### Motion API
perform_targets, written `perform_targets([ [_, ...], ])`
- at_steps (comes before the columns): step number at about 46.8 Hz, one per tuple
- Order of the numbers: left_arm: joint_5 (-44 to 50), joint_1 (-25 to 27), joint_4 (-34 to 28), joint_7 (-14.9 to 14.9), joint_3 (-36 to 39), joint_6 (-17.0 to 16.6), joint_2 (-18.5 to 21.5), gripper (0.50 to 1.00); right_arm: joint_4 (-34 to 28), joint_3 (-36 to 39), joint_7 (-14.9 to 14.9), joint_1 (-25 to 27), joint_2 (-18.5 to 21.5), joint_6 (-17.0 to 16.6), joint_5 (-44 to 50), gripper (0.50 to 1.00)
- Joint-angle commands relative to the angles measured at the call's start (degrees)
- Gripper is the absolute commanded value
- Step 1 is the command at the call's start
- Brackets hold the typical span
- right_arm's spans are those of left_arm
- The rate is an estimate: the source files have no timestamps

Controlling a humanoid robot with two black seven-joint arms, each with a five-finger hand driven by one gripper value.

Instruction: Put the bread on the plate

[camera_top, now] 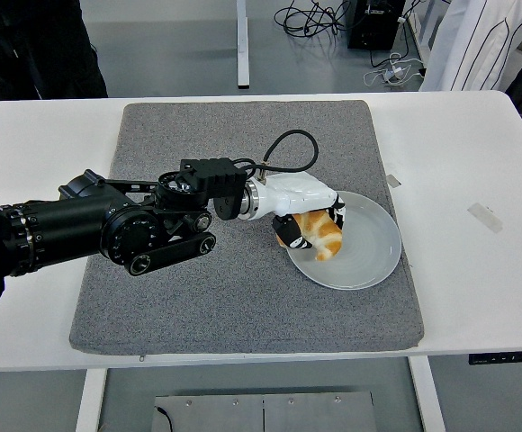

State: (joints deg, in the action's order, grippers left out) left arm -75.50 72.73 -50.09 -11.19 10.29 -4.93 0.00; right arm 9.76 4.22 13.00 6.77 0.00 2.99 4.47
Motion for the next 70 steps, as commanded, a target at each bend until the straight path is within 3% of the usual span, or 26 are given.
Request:
perform_targets([
  [1,0.1,0.0,0.0,0.0,0.0,0.0,0.0,0.500,0.0,0.0,0.0,0.0,0.0,0.0,0.0,1.000],
  [13,1.2,-0.4,0.0,0.4,-0.2,0.1,0.0,0.500,0.0,0.0,0.0,0.0,0.0,0.0,0.0,1.000],
  [14,1.2,-0.4,0.0,0.5,-0.2,0.1,0.0,0.525,0.0,0.0,0.0,0.0,0.0,0.0,0.0,1.000],
  [16,1.2,-0.4,0.0,0.6,-0.2,0.1,0.0,0.688,0.0,0.0,0.0,0.0,0.0,0.0,0.0,1.000],
  [17,1.3,-0.4,-0.1,0.6,-0.3,0.1,0.0,0.741,0.0,0.0,0.0,0.0,0.0,0.0,0.0,1.000],
  [19,1.7,-0.4,-0.1,0.6,-0.3,0.1,0.0,0.798,0.0,0.0,0.0,0.0,0.0,0.0,0.0,1.000],
  [32,5.6,-0.3,-0.1,0.6,-0.4,0.1,0.0,0.880,0.0,0.0,0.0,0.0,0.0,0.0,0.0,1.000],
  [37,8.8,0.1,-0.4,0.3,-0.9,0.1,0.0,0.966,0.0,0.0,0.0,0.0,0.0,0.0,0.0,1.000],
  [49,22.2,5.1,-1.3,0.1,-3.3,3.8,0.0,0.974,0.0,0.0,0.0,0.0,0.0,0.0,0.0,1.000],
  [62,34.4,11.7,-1.1,0.1,-13.0,5.7,0.0,0.974,0.0,0.0,0.0,0.0,0.0,0.0,0.0,1.000],
  [70,41.5,13.8,3.4,0.7,-17.1,7.5,1.8,0.974,0.0,0.0,0.0,0.0,0.0,0.0,0.0,1.000],
])
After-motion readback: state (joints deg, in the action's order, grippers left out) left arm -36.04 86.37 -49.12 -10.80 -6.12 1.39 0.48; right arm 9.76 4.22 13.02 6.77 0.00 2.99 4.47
